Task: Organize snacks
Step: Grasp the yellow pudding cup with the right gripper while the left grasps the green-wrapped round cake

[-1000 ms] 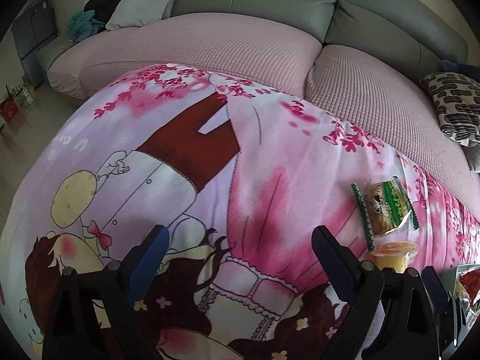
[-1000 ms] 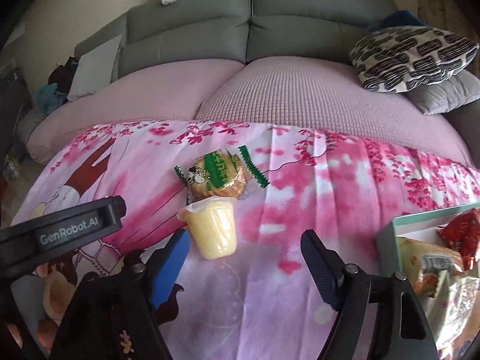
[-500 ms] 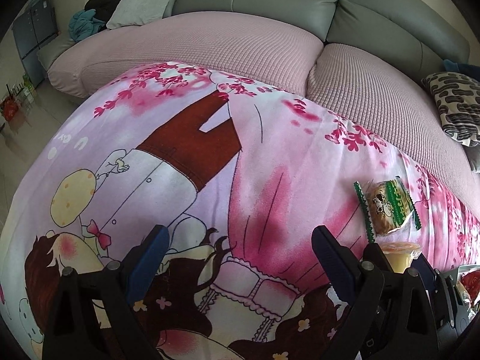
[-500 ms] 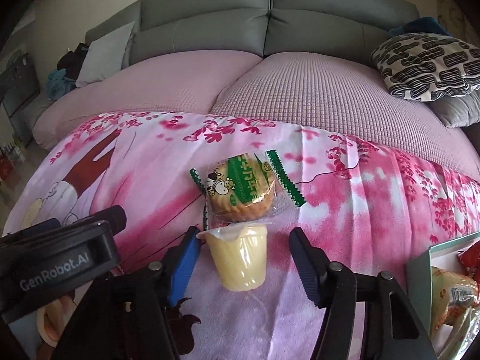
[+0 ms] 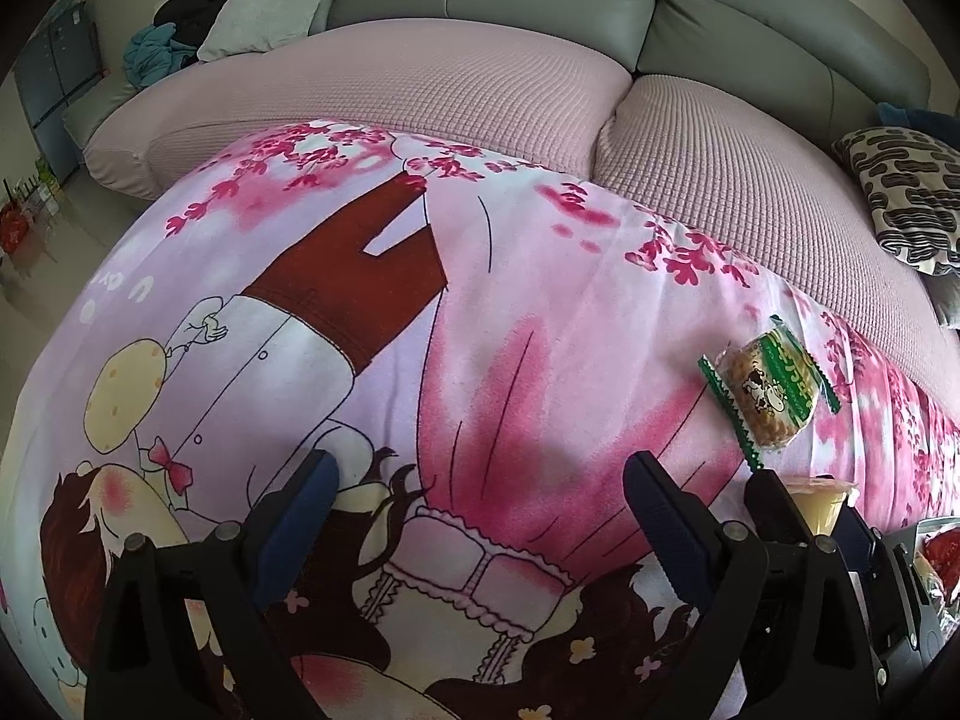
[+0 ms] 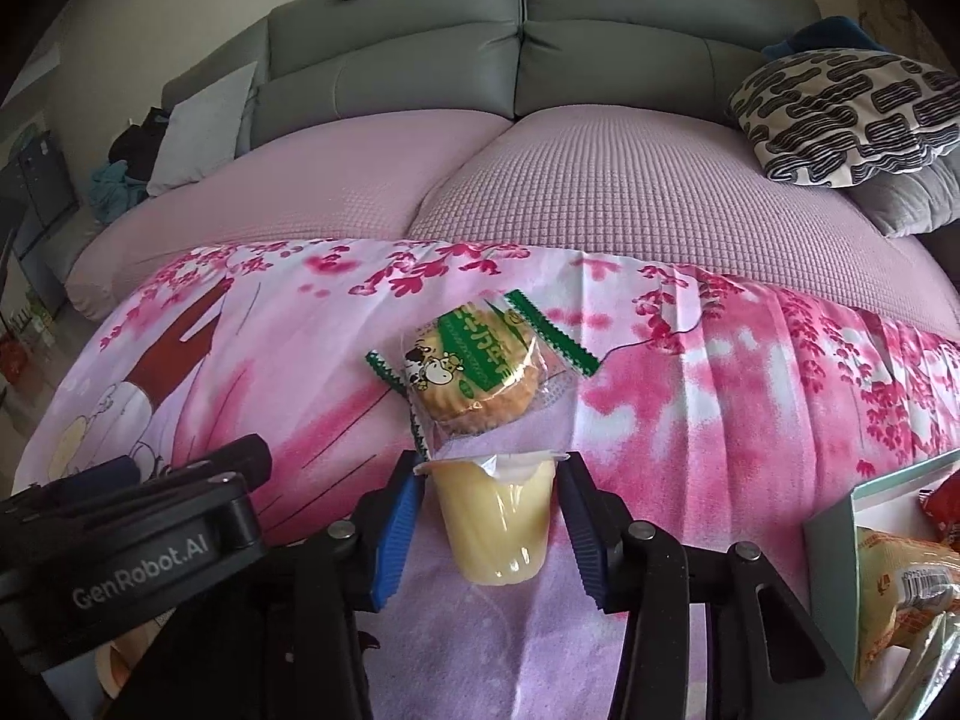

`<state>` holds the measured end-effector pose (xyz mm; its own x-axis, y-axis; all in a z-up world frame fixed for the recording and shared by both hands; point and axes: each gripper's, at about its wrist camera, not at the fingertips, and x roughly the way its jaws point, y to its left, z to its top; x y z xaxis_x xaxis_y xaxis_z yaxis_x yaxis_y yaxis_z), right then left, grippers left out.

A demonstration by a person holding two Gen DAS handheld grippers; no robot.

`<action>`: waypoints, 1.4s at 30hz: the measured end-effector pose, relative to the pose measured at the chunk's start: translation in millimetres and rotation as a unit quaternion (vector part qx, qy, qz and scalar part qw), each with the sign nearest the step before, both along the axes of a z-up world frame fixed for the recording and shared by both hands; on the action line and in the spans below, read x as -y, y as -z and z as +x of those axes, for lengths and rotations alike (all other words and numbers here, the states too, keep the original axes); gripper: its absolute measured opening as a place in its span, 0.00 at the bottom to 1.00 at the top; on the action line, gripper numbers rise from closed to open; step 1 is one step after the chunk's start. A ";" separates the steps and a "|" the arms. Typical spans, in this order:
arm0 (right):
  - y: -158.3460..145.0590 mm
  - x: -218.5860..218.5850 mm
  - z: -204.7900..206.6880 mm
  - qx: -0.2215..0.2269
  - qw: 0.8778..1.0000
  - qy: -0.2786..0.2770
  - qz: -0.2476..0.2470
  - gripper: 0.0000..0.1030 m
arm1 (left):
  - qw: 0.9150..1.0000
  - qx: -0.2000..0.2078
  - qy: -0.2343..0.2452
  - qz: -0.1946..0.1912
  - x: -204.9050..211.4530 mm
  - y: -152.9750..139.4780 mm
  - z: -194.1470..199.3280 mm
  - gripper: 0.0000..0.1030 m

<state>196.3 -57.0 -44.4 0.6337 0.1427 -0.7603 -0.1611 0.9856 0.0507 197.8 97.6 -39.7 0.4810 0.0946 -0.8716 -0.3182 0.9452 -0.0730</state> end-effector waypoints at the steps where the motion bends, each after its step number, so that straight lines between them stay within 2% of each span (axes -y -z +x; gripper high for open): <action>1: -0.1 1.6 0.2 0.000 1.000 0.003 0.000 0.47 | 1.000 0.001 0.001 -0.002 0.0 -0.1 0.2 0.93; 6: -3.8 13.7 0.0 0.001 1.000 0.028 -0.008 0.47 | 1.000 0.000 0.005 -0.005 2.2 -0.1 1.3 0.93; 10: -8.5 31.0 1.5 -0.001 0.998 0.056 0.005 0.47 | 1.000 0.001 0.008 -0.009 4.2 -0.6 2.0 0.93; 15: -17.8 51.3 1.4 0.009 0.996 0.090 0.023 0.44 | 0.999 0.004 0.022 -0.044 9.3 -0.7 6.3 0.93; 17: -19.5 56.9 2.0 0.012 0.995 0.096 0.026 0.44 | 0.999 0.002 0.023 -0.046 12.8 -0.9 9.1 0.93; 19: -19.1 60.2 3.0 0.012 0.994 0.103 0.023 0.44 | 0.998 0.003 0.032 -0.048 18.9 -3.4 14.9 0.93; 23: -20.8 70.5 3.3 0.012 0.992 0.116 0.037 0.44 | 0.995 0.009 0.053 -0.079 29.2 -7.5 31.2 0.93; 28: -24.6 82.5 1.5 0.017 0.989 0.137 0.044 0.44 | 0.994 0.007 0.085 -0.066 50.6 -6.7 49.3 0.93; 32: -24.6 89.3 0.9 0.015 0.988 0.148 0.051 0.44 | 0.989 0.011 0.110 -0.099 67.3 -5.1 60.9 0.93; 35: -24.7 90.1 1.0 0.015 0.987 0.149 0.052 0.44 | 0.989 0.012 0.123 -0.086 82.3 -5.0 67.3 0.89; 38: -24.2 90.2 1.5 0.014 0.987 0.149 0.051 0.44 | 0.988 0.012 0.128 -0.083 88.8 -3.4 73.6 0.77; 42: -23.6 89.6 1.7 0.014 0.988 0.149 0.049 0.44 | 0.987 0.016 0.138 -0.075 96.8 -2.0 72.6 0.73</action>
